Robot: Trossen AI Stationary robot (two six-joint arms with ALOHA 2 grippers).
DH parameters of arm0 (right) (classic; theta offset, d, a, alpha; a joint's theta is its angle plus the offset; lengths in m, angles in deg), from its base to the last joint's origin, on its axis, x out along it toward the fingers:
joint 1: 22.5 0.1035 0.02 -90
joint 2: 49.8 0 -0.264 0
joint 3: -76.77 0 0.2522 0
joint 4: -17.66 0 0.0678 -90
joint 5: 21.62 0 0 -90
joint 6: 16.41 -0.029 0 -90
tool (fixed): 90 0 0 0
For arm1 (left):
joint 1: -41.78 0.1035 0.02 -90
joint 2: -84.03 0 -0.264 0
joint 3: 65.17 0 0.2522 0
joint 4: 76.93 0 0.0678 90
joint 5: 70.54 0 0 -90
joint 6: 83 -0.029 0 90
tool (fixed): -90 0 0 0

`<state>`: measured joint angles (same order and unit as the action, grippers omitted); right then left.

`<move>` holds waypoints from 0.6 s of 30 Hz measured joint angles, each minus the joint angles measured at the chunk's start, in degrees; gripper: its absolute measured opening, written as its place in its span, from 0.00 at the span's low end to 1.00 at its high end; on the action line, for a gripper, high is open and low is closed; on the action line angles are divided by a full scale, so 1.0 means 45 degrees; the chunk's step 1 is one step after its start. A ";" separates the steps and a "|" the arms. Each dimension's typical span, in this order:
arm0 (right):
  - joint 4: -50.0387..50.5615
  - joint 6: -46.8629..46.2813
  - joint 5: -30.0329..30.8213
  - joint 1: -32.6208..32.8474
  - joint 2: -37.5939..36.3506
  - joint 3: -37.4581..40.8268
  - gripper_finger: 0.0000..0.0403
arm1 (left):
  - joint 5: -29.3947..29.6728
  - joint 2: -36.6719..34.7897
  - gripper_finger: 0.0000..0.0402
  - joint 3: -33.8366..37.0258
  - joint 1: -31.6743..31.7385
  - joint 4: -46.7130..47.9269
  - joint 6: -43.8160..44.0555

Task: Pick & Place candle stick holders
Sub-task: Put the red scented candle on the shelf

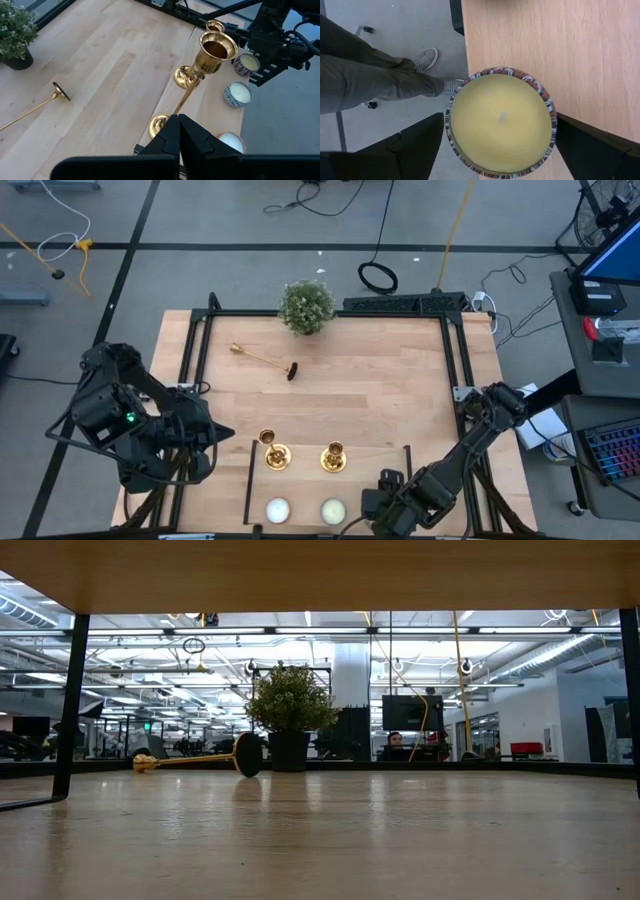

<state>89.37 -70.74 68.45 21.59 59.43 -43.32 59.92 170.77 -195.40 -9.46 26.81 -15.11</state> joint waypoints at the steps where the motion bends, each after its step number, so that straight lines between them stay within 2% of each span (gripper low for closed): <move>1: -0.0010 0.0004 -0.0033 0.0000 0.0000 0.0002 0.90 | 0.0000 0.0000 0.00 0.0000 0.0000 0.0000 -0.0011; 8: 0.0119 -0.0175 -0.0719 -0.0306 -0.0005 -0.0003 0.89 | -0.0005 0.0000 0.00 0.0000 0.0010 0.0000 -0.0147; 12: 0.0182 -0.0240 -0.0800 -0.0473 -0.0034 -0.0003 0.85 | -0.0010 0.0000 0.00 0.0000 0.0010 0.0000 -0.0205; 18: 0.0225 -0.0250 -0.0748 -0.0568 -0.0117 0.0002 0.84 | -0.0077 0.0000 0.00 0.0000 0.0010 0.0005 -0.0213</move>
<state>90.38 -71.87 65.09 19.04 58.90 -43.31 59.58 170.77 -195.40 -9.42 26.83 -16.07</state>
